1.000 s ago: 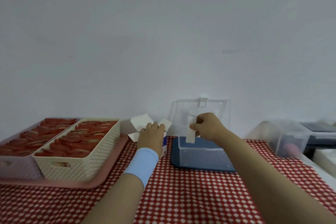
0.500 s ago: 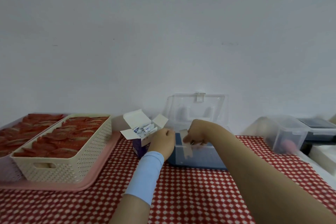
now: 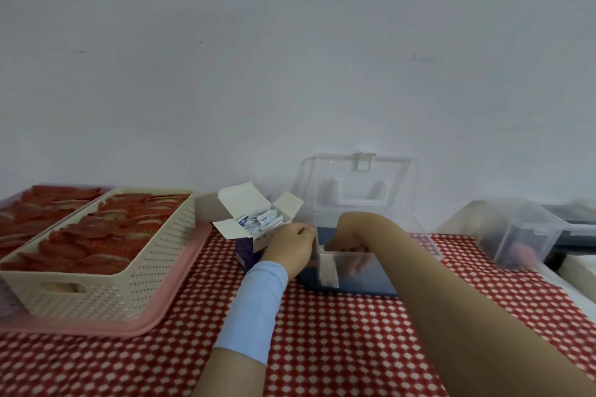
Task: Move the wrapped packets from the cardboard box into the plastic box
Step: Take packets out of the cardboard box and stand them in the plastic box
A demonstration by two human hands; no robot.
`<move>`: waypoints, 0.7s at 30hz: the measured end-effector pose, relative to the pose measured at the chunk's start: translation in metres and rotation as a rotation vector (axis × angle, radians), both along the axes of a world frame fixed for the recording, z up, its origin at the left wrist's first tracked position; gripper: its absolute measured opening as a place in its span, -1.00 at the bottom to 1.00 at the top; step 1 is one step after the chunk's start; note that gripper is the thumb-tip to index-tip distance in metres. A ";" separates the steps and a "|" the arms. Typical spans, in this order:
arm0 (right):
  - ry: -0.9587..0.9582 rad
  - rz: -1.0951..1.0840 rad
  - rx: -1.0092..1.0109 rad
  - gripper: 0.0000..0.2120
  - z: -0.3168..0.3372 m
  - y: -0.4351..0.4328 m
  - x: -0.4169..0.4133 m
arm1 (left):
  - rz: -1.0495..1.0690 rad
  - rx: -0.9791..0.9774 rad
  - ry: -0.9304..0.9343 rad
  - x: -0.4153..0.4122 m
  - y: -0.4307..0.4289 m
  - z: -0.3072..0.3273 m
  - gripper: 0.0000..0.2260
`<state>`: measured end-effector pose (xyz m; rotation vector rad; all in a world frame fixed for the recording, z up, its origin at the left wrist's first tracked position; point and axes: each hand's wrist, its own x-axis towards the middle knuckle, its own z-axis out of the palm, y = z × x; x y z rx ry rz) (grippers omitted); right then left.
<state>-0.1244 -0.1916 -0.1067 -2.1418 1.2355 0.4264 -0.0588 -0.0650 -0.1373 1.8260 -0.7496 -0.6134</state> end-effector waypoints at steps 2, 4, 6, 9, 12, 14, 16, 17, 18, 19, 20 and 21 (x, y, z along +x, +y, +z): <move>0.016 0.011 0.021 -0.65 0.001 -0.002 -0.003 | -0.008 0.019 0.001 0.001 -0.001 0.002 -0.75; 0.009 0.027 0.061 -0.76 0.002 0.000 -0.004 | -0.017 0.012 0.036 0.000 0.000 0.002 -0.74; -0.023 0.027 0.090 -0.78 0.001 0.000 -0.003 | -0.004 0.008 0.045 -0.001 0.001 0.003 -0.73; -0.029 0.033 0.103 -0.77 0.001 0.003 -0.005 | -0.023 0.025 0.044 -0.003 0.005 0.008 -0.76; -0.063 0.047 0.113 -0.78 0.003 0.005 -0.010 | -0.077 0.086 -0.025 0.000 0.012 0.014 -0.76; -0.097 0.058 0.099 -0.78 0.009 0.006 -0.014 | -0.080 0.081 -0.089 -0.001 0.019 0.024 -0.72; -0.152 0.082 -0.005 -0.79 0.018 0.005 -0.018 | -0.054 0.008 -0.152 0.000 0.028 0.038 -0.77; -0.185 0.087 -0.073 -0.79 0.023 0.005 -0.019 | -0.036 -0.048 -0.188 0.002 0.035 0.048 -0.81; -0.230 0.077 -0.133 -0.81 0.028 0.005 -0.020 | -0.010 -0.100 -0.247 0.004 0.041 0.056 -0.85; -0.297 0.060 -0.194 -0.83 0.032 0.005 -0.020 | 0.028 -0.136 -0.325 0.008 0.047 0.063 -0.86; -0.384 0.053 -0.271 -0.83 0.034 0.007 -0.017 | 0.080 -0.149 -0.410 0.014 0.054 0.066 -0.86; -0.485 0.058 -0.363 -0.82 0.036 0.009 -0.015 | 0.130 -0.135 -0.493 0.020 0.058 0.067 -0.86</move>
